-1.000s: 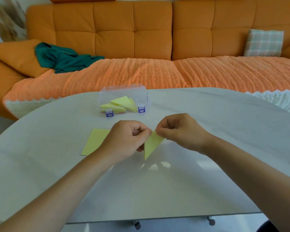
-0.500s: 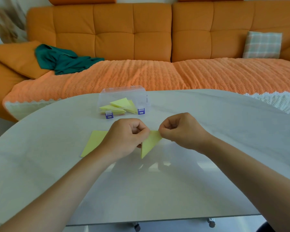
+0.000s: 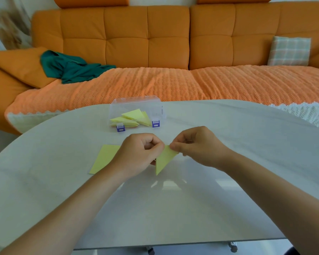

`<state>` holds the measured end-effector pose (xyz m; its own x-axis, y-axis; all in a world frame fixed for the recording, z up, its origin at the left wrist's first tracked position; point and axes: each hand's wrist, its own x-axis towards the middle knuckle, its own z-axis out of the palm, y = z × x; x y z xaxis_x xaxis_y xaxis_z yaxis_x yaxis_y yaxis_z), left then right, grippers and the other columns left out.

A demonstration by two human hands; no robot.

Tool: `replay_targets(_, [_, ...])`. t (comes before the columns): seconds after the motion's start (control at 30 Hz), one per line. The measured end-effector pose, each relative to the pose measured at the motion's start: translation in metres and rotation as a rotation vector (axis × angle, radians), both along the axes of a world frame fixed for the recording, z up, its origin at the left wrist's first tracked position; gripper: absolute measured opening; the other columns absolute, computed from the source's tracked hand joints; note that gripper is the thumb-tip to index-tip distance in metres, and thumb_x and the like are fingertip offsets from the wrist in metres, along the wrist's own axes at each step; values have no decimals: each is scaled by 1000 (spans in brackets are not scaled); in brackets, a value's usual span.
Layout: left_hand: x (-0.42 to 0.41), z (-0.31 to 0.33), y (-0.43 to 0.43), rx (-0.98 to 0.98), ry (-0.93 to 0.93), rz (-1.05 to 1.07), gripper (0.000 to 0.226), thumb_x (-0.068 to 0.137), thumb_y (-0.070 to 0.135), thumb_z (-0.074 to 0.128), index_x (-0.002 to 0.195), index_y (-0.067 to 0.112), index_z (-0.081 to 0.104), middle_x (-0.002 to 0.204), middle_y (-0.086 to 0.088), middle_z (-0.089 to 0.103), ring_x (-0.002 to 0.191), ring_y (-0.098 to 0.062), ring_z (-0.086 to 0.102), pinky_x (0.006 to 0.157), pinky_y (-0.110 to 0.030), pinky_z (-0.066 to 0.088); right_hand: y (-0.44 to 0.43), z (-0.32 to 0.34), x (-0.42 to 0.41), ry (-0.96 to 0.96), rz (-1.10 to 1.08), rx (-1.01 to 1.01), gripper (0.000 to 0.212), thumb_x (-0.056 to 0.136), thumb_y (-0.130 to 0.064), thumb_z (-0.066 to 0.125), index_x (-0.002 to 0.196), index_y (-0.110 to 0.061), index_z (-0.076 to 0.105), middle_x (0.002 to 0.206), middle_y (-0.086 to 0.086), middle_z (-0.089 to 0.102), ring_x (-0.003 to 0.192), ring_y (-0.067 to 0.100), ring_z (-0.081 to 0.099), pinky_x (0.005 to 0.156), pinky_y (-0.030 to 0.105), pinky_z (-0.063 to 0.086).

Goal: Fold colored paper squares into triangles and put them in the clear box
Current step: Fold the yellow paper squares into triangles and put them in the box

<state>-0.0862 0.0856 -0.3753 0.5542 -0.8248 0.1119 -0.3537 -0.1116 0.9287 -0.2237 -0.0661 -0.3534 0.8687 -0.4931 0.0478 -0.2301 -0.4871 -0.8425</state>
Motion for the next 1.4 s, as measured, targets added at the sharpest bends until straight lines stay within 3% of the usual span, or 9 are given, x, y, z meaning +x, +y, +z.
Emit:
replay_targets(0.17, [-6, 1, -2, 49, -173, 14, 13, 81, 32, 62, 74, 31, 73, 63, 9, 70, 56, -5, 62, 60, -24, 53, 3, -2, 1, -10, 52, -48, 12, 88, -28, 75, 77, -24, 76, 66, -12, 69, 60, 2, 58, 61, 21, 50])
replay_targets(0.4, [14, 12, 3, 56, 9, 97, 22, 89, 1, 57, 72, 7, 70, 69, -6, 75, 64, -21, 74, 58, -25, 58, -10, 3, -2, -21, -82, 16, 14, 90, -23, 72, 77, -19, 75, 59, -6, 64, 54, 4, 55, 47, 14, 41])
replay_targets(0.57, [2, 5, -1, -94, 145, 168, 14, 95, 17, 64, 89, 15, 77, 87, -1, 78, 82, -16, 75, 69, -30, 62, -10, 1, -3, -66, -106, 90, 15, 94, -20, 66, 81, -16, 72, 53, -15, 59, 46, -1, 50, 45, 8, 35])
replay_targets(0.73, [-13, 1, -7, -131, 232, 208, 16, 94, 16, 64, 85, 16, 78, 79, -8, 76, 77, -24, 76, 66, -28, 61, -2, -1, 2, -89, -83, 97, 16, 96, -19, 62, 82, -18, 69, 57, -16, 60, 51, -1, 51, 48, 8, 37])
replay_targets(0.87, [-13, 2, -6, -82, 85, 190, 19, 90, 16, 64, 76, 20, 76, 71, -5, 75, 69, -20, 74, 65, -24, 58, -2, -3, 1, -33, -46, 72, 17, 93, -22, 62, 78, -23, 69, 70, -9, 64, 65, 7, 54, 59, 18, 45])
replay_targets(1.03, [-18, 0, -6, -8, -47, 128, 16, 84, 27, 60, 77, 25, 75, 69, 2, 75, 69, -19, 72, 73, -33, 58, 5, -2, 4, -91, -47, 55, 17, 91, -27, 67, 76, -24, 72, 66, -10, 65, 54, 2, 50, 47, 14, 38])
replay_targets(1.2, [-17, -1, -7, -27, -223, 136, 16, 89, 27, 67, 76, 26, 75, 68, 9, 72, 61, -7, 61, 59, -23, 45, 9, -1, 5, -92, -52, 58, 17, 89, -26, 68, 73, -26, 74, 67, -9, 68, 56, 0, 53, 47, 14, 40])
replay_targets(1.33, [-17, 0, -7, -12, -237, 131, 17, 83, 27, 64, 67, 27, 71, 55, 12, 63, 49, -2, 47, 51, -15, 38, 11, -1, 4, -103, -47, 60, 18, 88, -23, 67, 71, -25, 72, 63, -10, 64, 52, 2, 49, 44, 17, 39])
replay_targets(1.4, [-17, 2, -6, 14, -207, 117, 16, 78, 28, 60, 65, 25, 69, 55, 12, 65, 50, -1, 56, 55, -17, 46, 10, -1, 4, -131, -81, 89, 19, 88, -21, 66, 70, -25, 70, 64, -10, 63, 52, 4, 48, 43, 16, 37])
